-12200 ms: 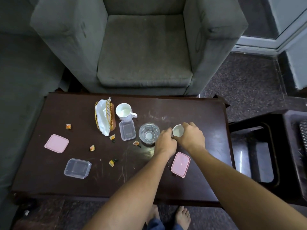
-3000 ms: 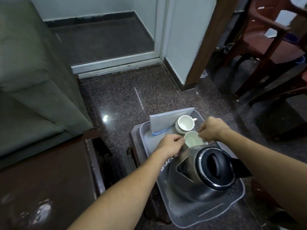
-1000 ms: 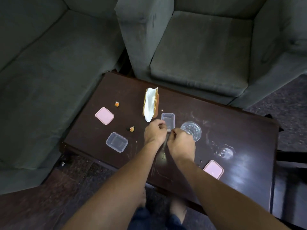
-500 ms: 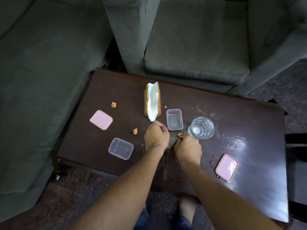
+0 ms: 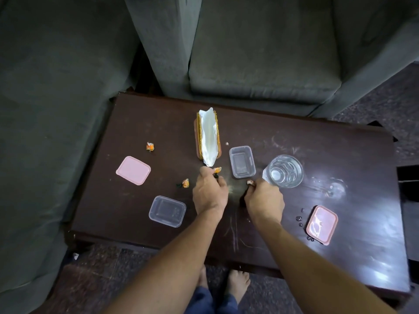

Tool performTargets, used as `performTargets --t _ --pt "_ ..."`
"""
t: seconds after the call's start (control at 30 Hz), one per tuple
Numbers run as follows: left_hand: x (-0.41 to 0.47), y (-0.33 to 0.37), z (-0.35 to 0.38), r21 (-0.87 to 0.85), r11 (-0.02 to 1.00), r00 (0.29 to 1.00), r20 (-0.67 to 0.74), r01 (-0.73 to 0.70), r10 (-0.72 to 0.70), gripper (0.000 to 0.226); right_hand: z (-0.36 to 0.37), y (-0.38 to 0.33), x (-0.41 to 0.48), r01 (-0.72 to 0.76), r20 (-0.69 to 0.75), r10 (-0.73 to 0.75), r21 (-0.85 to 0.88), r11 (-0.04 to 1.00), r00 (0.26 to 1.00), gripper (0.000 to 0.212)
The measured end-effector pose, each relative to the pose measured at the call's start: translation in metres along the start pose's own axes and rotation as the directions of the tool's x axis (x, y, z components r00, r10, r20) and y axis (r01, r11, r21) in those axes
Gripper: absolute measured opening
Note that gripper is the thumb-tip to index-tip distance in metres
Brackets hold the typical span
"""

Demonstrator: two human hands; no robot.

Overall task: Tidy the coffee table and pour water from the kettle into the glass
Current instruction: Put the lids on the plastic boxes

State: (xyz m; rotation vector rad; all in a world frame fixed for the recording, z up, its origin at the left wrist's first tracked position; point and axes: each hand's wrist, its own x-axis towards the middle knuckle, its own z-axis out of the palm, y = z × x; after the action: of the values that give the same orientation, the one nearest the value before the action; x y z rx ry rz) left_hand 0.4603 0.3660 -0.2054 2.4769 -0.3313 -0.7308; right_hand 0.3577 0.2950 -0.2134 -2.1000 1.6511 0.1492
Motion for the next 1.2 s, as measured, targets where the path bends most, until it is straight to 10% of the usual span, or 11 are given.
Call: performTargets --t 0.77,1.2 --pt "0.009 0.000 -0.006 -0.020 0.998 0.994 -0.091 -0.065 0.063 0.018 -0.005 -0.029 -0.010 -0.064 -0.103 0.108 0.359 0.931 0.989 0.021" --pt "0.026 0.051 -0.009 -0.055 0.964 0.964 0.030 -0.262 0.264 0.026 0.008 -0.033 -0.011 -0.357 0.192 0.301 0.531 0.768 0.934 0.036"
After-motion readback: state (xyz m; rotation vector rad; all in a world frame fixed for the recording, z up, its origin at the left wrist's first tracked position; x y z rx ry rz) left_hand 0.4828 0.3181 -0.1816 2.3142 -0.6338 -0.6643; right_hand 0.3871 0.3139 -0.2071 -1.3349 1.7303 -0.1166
